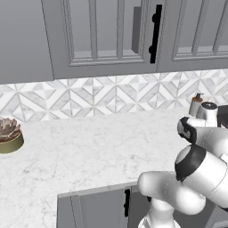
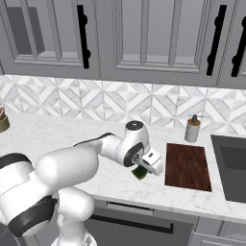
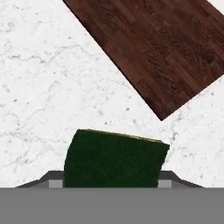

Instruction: Pick up the sponge from the counter and clean the cutting board by briefly scrubbing or pressing down on the cutting board. Once finished, release the sponge.

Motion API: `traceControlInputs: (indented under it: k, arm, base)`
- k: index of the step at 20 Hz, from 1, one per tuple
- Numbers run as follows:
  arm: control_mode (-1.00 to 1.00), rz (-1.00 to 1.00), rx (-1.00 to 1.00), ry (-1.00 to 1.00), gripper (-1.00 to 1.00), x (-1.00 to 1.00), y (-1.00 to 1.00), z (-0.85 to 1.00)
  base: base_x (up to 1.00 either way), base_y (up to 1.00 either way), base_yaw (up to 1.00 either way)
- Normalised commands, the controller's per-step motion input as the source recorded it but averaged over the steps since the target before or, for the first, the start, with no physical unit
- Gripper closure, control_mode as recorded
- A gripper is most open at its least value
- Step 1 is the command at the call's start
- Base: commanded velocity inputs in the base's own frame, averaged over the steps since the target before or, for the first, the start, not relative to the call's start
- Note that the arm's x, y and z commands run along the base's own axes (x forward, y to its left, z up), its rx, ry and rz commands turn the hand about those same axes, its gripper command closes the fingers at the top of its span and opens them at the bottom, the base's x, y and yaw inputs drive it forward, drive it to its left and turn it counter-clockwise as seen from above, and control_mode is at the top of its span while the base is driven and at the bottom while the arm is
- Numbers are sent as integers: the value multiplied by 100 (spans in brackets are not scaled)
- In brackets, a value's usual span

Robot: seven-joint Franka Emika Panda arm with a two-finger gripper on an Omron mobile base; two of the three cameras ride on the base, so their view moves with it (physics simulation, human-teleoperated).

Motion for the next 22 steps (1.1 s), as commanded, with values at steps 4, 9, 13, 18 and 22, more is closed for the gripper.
traceControlInputs:
  k: [4, 9, 13, 18, 22]
  arm:
    - [-100, -26, 0, 0, 100, 0, -98, 20]
    - [-100, -29, 0, 0, 100, 0, -87, 19]
    - [-100, -26, 0, -1, 100, 0, -70, 2]
    - [-100, -29, 0, -2, 100, 5, -47, 0]
    - [-100, -29, 0, -2, 100, 20, -25, 0]
  base:
    - [0, 0, 0]
    - [0, 0, 0]
    - [0, 0, 0]
    - [0, 0, 0]
    - [0, 0, 0]
